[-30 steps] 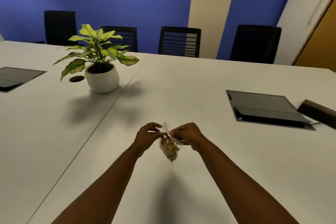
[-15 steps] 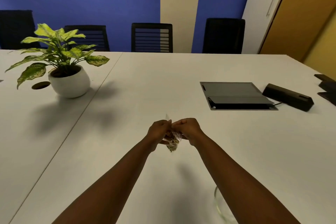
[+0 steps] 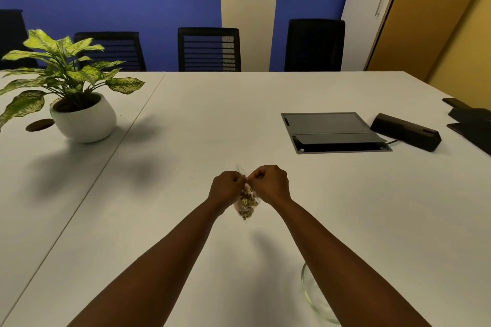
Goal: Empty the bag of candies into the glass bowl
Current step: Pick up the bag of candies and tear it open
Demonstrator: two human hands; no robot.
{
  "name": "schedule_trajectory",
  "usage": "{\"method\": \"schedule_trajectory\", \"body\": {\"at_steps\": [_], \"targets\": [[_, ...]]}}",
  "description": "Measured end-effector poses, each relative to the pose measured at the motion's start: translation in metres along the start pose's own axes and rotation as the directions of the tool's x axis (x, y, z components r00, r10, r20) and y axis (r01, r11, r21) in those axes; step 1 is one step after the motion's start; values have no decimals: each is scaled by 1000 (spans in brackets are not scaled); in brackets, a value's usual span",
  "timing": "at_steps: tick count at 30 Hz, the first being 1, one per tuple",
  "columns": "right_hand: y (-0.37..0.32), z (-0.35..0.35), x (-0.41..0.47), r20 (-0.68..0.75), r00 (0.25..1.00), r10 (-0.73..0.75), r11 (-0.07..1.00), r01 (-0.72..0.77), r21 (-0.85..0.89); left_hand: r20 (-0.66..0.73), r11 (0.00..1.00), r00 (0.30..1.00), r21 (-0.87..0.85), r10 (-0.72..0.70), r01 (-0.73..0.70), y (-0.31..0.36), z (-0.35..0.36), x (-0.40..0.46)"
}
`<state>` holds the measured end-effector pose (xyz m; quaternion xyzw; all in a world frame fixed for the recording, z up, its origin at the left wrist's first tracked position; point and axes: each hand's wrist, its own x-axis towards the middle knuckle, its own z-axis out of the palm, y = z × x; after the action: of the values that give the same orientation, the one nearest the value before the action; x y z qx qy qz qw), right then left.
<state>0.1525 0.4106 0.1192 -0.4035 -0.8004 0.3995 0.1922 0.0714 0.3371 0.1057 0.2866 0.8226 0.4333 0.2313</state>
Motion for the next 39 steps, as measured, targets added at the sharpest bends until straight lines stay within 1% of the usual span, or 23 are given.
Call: {"method": "schedule_trajectory", "body": {"at_steps": [3, 8, 14, 17, 23, 25, 28, 30, 33, 35, 37, 39], "targets": [[-1, 5, -3, -47, 998, -35, 997, 32, -67, -50, 995, 998, 93, 39, -34, 0, 4, 0], [-1, 10, -5, -88, 995, -52, 993, 42, -114, -79, 966, 992, 248, 97, -75, 1, 9, 0], [2, 12, -5, -114, 992, -47, 991, 32, -133, -85, 943, 991, 326, 105, -72, 5, 11, 1], [3, 9, -3, -159, 987, -32, 991, 11, -131, -112, 933, 986, 351, 125, -78, 6, 12, -1], [10, 2, 1, -128, 991, -34, 993, 19, -115, -110, 941, 984, 325, 138, -96, 4, 12, 0], [16, -2, 4, -119, 993, -8, 995, -3, -99, -90, 946, 990, 316, 105, -72, 4, 12, 1], [26, -9, 8, -97, 994, 55, 998, -58, -33, -55, 957, 998, 291, 6, 10, 1, 10, 2], [33, -13, 11, -97, 992, 86, 995, -90, -32, -16, 963, 999, 266, -45, 48, -1, 10, 4], [41, -18, 13, -123, 986, 110, 993, -114, -19, 19, 968, 997, 241, -71, 64, -1, 12, 5], [46, -21, 14, -124, 983, 137, 991, -135, 21, 27, 973, 997, 222, -72, 64, 0, 15, 5], [48, -25, 15, -71, 983, 171, 981, -163, 101, 27, 980, 997, 186, -77, 71, 2, 19, 6], [49, -30, 15, 66, 980, 185, 951, -196, 241, 16, 985, 996, 150, -89, 85, 5, 21, 8]]}}
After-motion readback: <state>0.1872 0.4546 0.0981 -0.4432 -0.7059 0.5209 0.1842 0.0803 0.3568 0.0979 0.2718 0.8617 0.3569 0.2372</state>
